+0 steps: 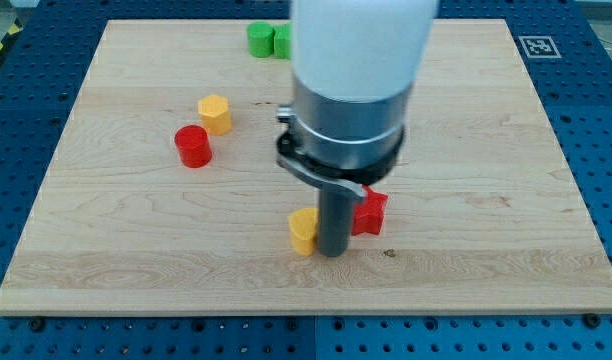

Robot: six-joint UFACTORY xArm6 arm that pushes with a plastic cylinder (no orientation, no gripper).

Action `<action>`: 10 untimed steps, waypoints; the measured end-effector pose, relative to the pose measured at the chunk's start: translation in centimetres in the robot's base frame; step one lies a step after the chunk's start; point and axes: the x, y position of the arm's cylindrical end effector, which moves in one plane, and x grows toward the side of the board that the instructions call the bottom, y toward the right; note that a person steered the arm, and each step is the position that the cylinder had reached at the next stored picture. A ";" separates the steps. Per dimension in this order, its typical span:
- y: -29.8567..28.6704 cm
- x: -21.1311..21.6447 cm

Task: Move the arm towards the bottom right of the board

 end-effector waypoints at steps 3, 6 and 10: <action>-11.4 -5.2; -9.9 -0.8; 14.1 3.2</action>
